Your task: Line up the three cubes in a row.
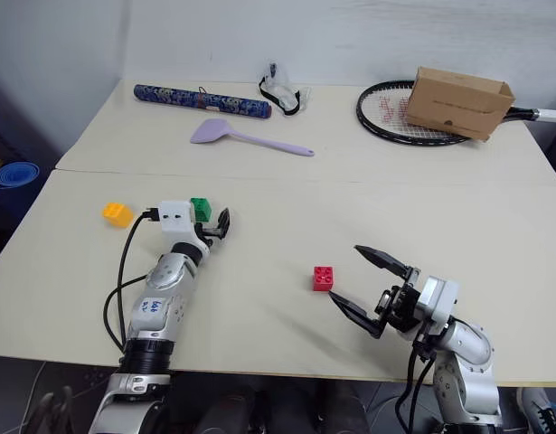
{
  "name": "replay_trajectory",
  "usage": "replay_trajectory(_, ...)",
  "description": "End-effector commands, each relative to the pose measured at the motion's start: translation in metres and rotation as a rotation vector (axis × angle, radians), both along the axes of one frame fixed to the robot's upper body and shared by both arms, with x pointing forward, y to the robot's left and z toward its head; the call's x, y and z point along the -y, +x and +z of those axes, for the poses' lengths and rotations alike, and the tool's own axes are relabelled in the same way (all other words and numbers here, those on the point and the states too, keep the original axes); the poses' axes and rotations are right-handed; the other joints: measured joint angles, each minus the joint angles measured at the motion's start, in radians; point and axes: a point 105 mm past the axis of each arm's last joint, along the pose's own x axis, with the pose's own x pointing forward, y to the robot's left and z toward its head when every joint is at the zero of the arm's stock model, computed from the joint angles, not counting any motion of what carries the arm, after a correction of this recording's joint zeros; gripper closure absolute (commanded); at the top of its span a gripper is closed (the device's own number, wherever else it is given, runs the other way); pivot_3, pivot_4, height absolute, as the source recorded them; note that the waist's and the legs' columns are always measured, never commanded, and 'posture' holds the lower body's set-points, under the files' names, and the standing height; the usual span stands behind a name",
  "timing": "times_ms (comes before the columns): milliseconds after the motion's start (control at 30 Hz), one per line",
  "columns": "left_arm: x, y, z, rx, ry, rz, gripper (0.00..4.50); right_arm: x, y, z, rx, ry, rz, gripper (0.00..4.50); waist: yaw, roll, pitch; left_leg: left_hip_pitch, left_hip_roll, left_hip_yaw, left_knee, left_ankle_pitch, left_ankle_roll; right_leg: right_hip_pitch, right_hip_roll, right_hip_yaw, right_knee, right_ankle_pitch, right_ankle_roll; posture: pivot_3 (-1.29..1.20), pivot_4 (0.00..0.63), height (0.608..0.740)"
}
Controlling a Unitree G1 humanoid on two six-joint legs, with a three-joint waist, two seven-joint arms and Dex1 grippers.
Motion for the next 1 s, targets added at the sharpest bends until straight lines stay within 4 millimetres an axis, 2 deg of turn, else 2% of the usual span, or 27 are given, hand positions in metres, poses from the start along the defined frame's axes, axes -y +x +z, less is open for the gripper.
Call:
replay_trajectory(33,0.003,0.003,0.016,0.071,0.015,0.003,0.61,0.006,-0.006,-0.005,0.022,0.005,-0.006,0.0,0.0,0.0,0.0,0.0,0.0,0.0,0.0,0.0,0.0,0.0,0.0,0.0,0.0,0.0,0.0,0.0,0.15,0.74)
replay_trajectory(233,-0.004,0.002,0.01,0.053,0.014,0.029,2.53,0.011,-0.014,-0.019,0.007,-0.004,-0.007,0.0,0.0,0.0,0.0,0.0,0.0,0.0,0.0,0.0,0.0,0.0,0.0,0.0,0.0,0.0,0.0,0.0,0.15,0.74)
replay_trajectory(300,-0.006,0.001,0.008,0.045,0.005,0.031,3.02,0.013,-0.016,-0.023,0.002,-0.004,-0.008,0.0,0.0,0.0,0.0,0.0,0.0,0.0,0.0,0.0,0.0,0.001,-0.001,0.0,0.0,0.0,0.0,0.0,0.15,0.74)
replay_trajectory(400,-0.007,-0.001,0.012,0.072,-0.004,-0.02,3.01,0.013,-0.015,-0.023,0.003,-0.005,-0.011,0.0,0.0,0.0,0.0,0.0,0.0,-0.001,0.0,0.0,0.0,0.001,-0.001,0.0,0.0,0.0,0.0,0.0,0.15,0.74)
replay_trajectory(467,-0.009,-0.004,0.024,0.127,-0.043,-0.11,3.01,0.014,-0.015,-0.022,0.006,-0.007,-0.017,0.0,-0.002,0.0,0.0,0.001,0.0,-0.001,0.0,0.0,0.0,0.001,-0.001,0.0,0.0,0.0,0.0,0.0,0.15,0.74)
replay_trajectory(533,-0.006,-0.012,0.042,0.199,-0.062,-0.301,3.01,0.015,-0.013,-0.021,0.01,-0.013,-0.027,0.0,-0.003,0.0,0.0,0.001,0.0,-0.001,0.0,0.0,-0.001,0.0,-0.001,0.0,0.0,0.0,0.0,0.0,0.15,0.74)
replay_trajectory(600,0.001,-0.028,0.057,0.245,-0.011,-0.569,3.01,0.019,-0.012,-0.019,0.011,-0.024,-0.04,0.0,-0.005,0.0,0.0,0.0,0.0,-0.001,0.0,0.001,-0.001,0.0,-0.001,-0.001,0.001,0.0,0.0,0.0,0.15,0.74)
replay_trajectory(667,0.007,-0.048,0.061,0.242,0.068,-0.824,3.01,0.024,-0.012,-0.017,0.009,-0.038,-0.047,0.0,-0.006,0.0,0.0,0.0,0.0,-0.001,0.0,0.001,-0.002,0.0,0.0,-0.001,0.001,0.0,0.0,0.0,0.15,0.74)
replay_trajectory(733,0.011,-0.07,0.055,0.18,0.184,-1.082,3.01,0.028,-0.016,-0.015,0.001,-0.062,-0.048,0.0,-0.005,0.001,0.0,0.0,0.0,-0.001,0.001,0.001,-0.002,0.0,0.0,0.0,0.001,0.0,-0.001,0.0,0.15,0.74)
replay_trajectory(767,0.01,-0.075,0.052,0.151,0.223,-1.153,3.01,0.029,-0.018,-0.014,-0.002,-0.071,-0.046,0.0,-0.002,0.001,0.0,0.0,0.0,-0.001,0.001,0.001,-0.002,0.0,0.0,0.0,0.001,0.0,-0.001,0.0,0.15,0.74)
replay_trajectory(800,0.009,-0.078,0.05,0.134,0.244,-1.188,3.01,0.03,-0.019,-0.013,-0.005,-0.077,-0.044,0.0,0.0,0.001,0.0,0.0,0.0,-0.001,0.001,0.001,-0.002,0.0,0.0,-0.001,0.001,0.0,-0.001,0.0,0.15,0.74)
replay_trajectory(900,0.019,-0.092,0.027,0.053,0.42,-1.455,3.01,0.033,-0.029,-0.007,-0.02,-0.125,-0.04,0.0,0.006,0.001,0.0,0.0,-0.002,-0.002,0.001,0.001,-0.001,0.001,-0.001,-0.001,0.0,0.0,-0.001,0.0,0.15,0.74)
replay_trajectory(1000,0.032,-0.092,0.016,0.044,0.473,-1.58,3.01,0.033,-0.034,0.0,-0.027,-0.139,-0.044,0.0,0.003,0.001,0.0,0.0,-0.002,-0.002,0.001,0.001,-0.001,0.001,-0.001,-0.001,0.0,0.0,0.0,0.0,0.15,0.74)
